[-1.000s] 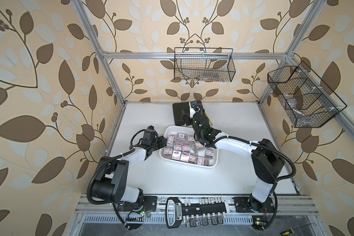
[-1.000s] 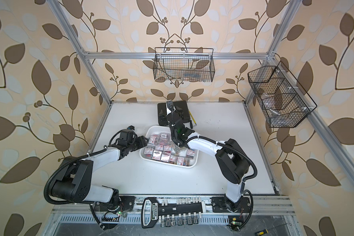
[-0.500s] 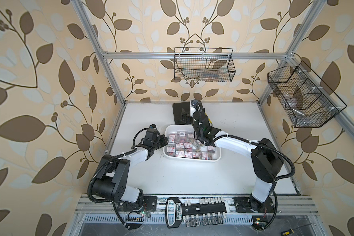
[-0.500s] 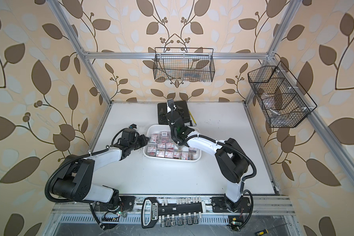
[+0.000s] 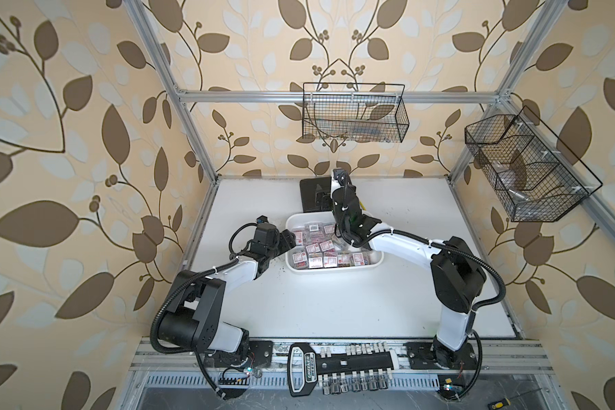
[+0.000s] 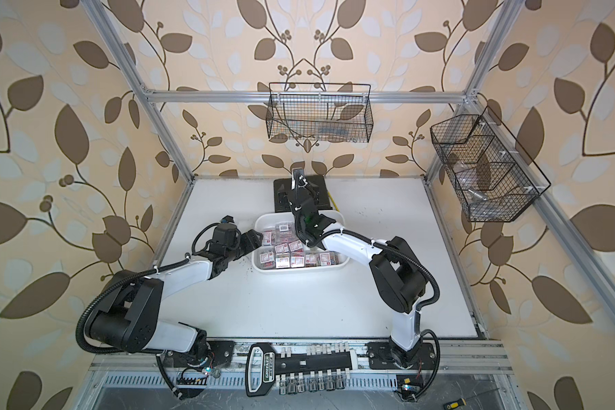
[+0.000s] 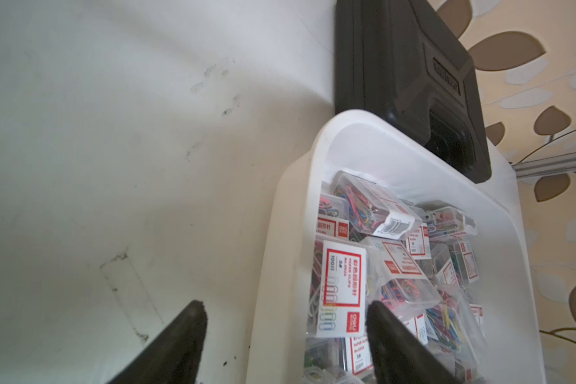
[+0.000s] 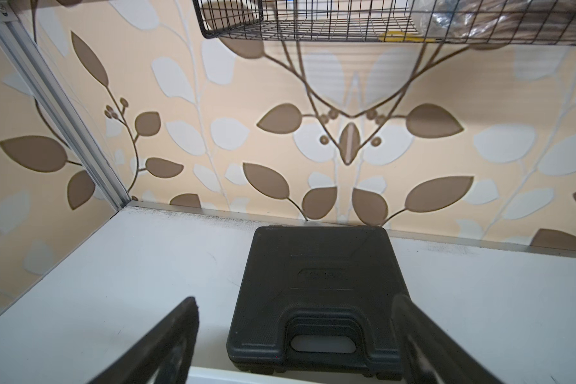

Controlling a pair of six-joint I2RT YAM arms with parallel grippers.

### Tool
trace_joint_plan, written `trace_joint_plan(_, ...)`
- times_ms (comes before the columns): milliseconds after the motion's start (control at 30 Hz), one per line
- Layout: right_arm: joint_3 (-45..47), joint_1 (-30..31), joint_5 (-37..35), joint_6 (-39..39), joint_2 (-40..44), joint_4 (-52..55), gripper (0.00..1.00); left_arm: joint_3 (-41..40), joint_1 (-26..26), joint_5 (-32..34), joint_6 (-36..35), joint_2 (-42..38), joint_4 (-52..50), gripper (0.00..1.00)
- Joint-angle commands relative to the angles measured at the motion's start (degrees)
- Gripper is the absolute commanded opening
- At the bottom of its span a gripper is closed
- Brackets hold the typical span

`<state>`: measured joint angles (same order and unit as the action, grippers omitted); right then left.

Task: Take the paper clips out of the storage box
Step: Adjust the storage box at the center of the board, then pick up the boxed paper clips from the storage box.

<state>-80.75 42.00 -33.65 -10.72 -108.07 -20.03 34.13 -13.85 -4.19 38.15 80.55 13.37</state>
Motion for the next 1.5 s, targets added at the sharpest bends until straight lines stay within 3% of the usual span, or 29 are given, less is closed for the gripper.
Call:
trace_joint_plan(0,-0.6,0.8,-0.1,1.1,0.9,-0.1,0.91,-0.8,0.0,3.5,-1.7,-5.1,-2.5,0.84)
trace_joint_plan(167,1.6,1.4,0.5,1.3,1.1,-2.6,0.93,-0.4,0.0,5.2,-3.8,-9.7,-5.0,0.81)
trace_joint_plan(333,-4.9,0.4,2.0,-0.3,-2.5,3.9,0.92,1.4,0.0,5.2,-5.0,-11.4,-6.9,0.73)
trace_joint_plan(467,-2.5,1.6,0.0,0.9,-1.4,1.1,0.92,2.7,0.0,4.2,-5.8,-11.1,-6.7,0.72)
trace_joint_plan(733,-1.8,1.8,-0.3,2.6,-0.1,-3.6,0.93,6.2,-1.5,0.8,-8.1,-5.5,-6.0,0.71)
trace_joint_plan(1000,-15.5,1.0,-0.9,3.5,-8.5,6.2,0.94,12.2,-5.3,3.0,-10.2,1.4,-9.3,0.68)
trace_joint_plan(1200,-10.5,1.5,-0.5,3.3,-4.4,1.1,0.94,15.9,-8.6,4.0,-11.5,6.8,-10.5,0.65)
trace_joint_plan(1467,-19.1,0.7,-1.3,2.6,-8.9,9.1,0.95,18.1,-12.3,5.1,-11.5,9.8,-10.3,0.64)
